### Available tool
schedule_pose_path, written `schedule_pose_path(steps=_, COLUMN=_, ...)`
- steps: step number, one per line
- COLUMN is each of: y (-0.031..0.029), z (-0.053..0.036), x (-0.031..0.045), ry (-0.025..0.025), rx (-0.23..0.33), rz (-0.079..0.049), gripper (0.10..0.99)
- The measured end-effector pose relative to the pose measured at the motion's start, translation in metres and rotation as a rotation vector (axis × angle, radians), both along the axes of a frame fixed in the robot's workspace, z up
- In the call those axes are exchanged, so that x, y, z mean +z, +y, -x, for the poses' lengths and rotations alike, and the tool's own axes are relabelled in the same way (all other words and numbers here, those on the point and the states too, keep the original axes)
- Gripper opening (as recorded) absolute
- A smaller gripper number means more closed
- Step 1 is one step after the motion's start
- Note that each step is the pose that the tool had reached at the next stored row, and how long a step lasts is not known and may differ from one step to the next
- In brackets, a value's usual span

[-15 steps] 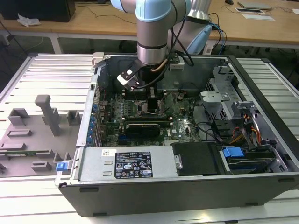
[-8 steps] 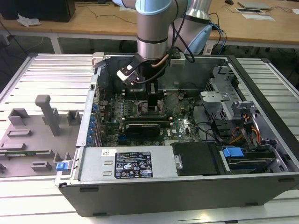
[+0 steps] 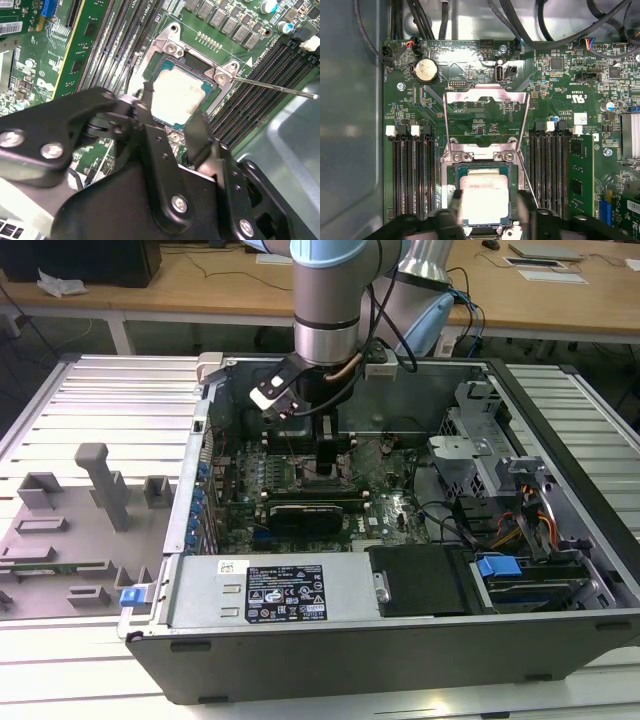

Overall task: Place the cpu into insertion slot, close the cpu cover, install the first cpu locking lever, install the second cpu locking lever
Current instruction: 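Place the cpu into insertion slot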

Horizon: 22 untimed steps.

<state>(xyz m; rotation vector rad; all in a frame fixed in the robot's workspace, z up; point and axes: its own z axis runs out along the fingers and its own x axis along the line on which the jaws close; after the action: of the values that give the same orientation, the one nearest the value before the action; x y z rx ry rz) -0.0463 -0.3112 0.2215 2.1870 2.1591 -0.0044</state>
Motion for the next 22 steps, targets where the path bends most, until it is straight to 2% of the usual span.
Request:
schedule_pose_path(steps=1, y=0.0, z=0.0, x=0.0001, ry=0.0, rx=0.0, rz=0.0, gripper=0.471)
schedule_pose_path(steps=2, y=0.0, z=0.0, x=0.0001, ry=0.0, rx=0.0, rz=0.0, gripper=0.471)
schedule_pose_path(steps=4, y=0.0, z=0.0, x=0.0004, ry=0.0, rx=0.0, rz=0.0, gripper=0.353)
schedule_pose_path(steps=5, y=0.0, z=0.0, x=0.0005, ry=0.0001, rx=0.0, rz=0.0, gripper=0.353)
schedule_pose_path(steps=6, y=0.0, z=0.0, x=0.0006, ry=0.0, rx=0.0, rz=0.0, gripper=0.169)
schedule_pose_path(steps=7, y=0.0, z=0.0, x=0.0007, ry=0.0, rx=0.0, rz=0.0, gripper=0.11)
schedule_pose_path(steps=12, y=0.0, z=0.0, x=0.0011, ry=0.0, rx=0.0, rz=0.0, gripper=0.106)
schedule_pose_path(steps=13, y=-0.0001, z=0.0, x=0.0015, ry=-0.0035, rx=0.0, rz=-0.007, gripper=0.106)
schedule_pose_path(steps=14, y=0.0, z=0.0, x=0.0025, ry=-0.009, rx=0.0, rz=-0.014, gripper=0.106)
schedule_pose_path(steps=16, y=0.0, z=0.0, x=0.0058, ry=-0.0146, rx=0.0, rz=-0.016, gripper=0.106)
schedule_pose_path(steps=19, y=0.0, z=0.0, x=0.0202, ry=-0.0267, rx=0.0, rz=-0.016, gripper=0.106)
schedule_pose_path(steps=22, y=0.0, z=0.0, x=0.0256, ry=-0.0311, rx=0.0, rz=-0.016, gripper=0.106)
